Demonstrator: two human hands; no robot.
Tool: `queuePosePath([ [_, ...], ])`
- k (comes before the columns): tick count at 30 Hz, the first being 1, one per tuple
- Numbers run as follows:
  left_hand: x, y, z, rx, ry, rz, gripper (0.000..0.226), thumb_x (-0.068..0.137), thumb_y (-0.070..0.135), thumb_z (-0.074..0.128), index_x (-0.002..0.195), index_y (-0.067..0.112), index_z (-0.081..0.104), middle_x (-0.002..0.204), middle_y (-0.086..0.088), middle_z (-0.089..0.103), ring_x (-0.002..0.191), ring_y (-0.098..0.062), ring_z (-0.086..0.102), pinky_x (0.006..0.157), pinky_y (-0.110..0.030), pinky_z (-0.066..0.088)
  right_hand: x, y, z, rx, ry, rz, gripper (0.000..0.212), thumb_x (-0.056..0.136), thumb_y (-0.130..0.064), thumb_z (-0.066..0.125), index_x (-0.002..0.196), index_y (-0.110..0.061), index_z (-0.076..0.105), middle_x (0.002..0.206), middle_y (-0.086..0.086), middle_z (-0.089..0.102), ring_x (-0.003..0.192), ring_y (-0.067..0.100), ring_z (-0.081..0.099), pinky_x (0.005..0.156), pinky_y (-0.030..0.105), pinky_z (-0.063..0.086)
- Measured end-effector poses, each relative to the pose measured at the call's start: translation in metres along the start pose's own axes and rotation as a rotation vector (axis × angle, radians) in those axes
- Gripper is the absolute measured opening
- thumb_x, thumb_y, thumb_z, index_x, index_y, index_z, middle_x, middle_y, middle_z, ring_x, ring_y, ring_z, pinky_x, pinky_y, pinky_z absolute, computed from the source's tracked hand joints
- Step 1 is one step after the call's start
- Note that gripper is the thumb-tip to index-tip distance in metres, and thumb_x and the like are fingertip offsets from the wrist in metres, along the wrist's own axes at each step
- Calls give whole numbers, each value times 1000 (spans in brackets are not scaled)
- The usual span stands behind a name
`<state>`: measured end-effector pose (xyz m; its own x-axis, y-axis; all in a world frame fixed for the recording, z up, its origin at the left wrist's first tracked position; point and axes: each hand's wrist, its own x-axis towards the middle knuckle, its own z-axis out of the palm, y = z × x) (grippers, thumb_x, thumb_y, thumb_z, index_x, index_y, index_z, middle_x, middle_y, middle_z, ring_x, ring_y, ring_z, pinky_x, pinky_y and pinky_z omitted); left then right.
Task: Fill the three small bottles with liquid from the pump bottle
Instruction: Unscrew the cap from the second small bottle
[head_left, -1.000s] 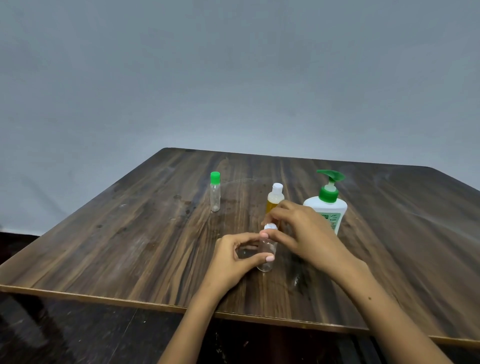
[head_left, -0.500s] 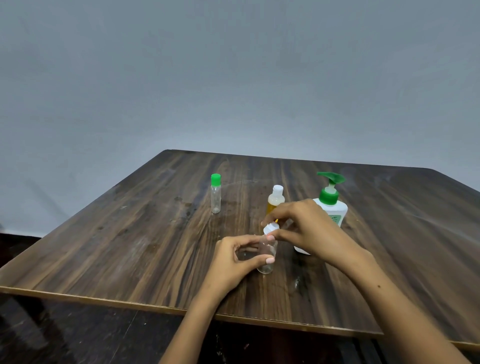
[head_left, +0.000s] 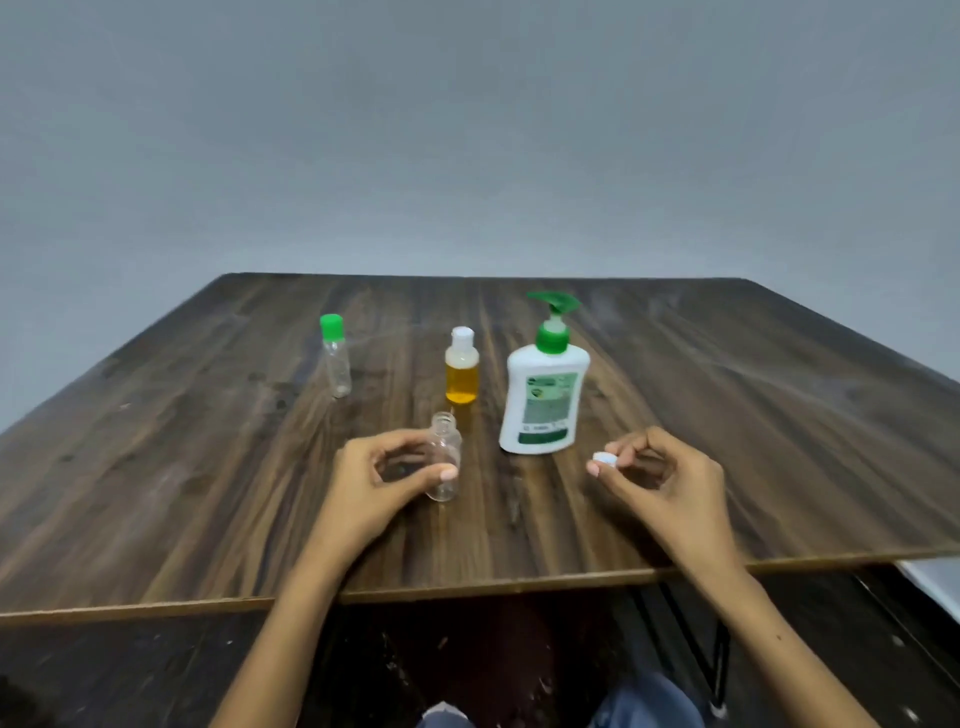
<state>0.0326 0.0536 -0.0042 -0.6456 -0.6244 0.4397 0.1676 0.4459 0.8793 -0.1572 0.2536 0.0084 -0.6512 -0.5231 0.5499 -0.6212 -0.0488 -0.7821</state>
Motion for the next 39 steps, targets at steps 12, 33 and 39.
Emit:
queuePosePath([
  [12,-2,2,-4,0,-13,-28,38,69,15,80,105,6,73,93,-3,77,92,-17,73,84,-23,56,-6,24,-8,-283,-61,-42,36,59,-32,88,77,-24,58,81,-13,67,79,7,64,71,44,52],
  [33,78,37,15,-33,2,89,36,71,17,83,103,28,71,95,0,76,88,-14,73,79,-21,56,102,-51,19,-251,65,-470,28,87,-20,70,114,-13,68,124,-6,62,116,6,56,97,31,48],
  [39,108,31,19,-39,-12,116,45,62,34,89,101,20,74,91,3,77,87,-15,73,79,-26,59,113,-53,39,-269,-30,-498,37,96,-28,49,129,-15,59,135,-5,54,126,5,47,104,32,42],
])
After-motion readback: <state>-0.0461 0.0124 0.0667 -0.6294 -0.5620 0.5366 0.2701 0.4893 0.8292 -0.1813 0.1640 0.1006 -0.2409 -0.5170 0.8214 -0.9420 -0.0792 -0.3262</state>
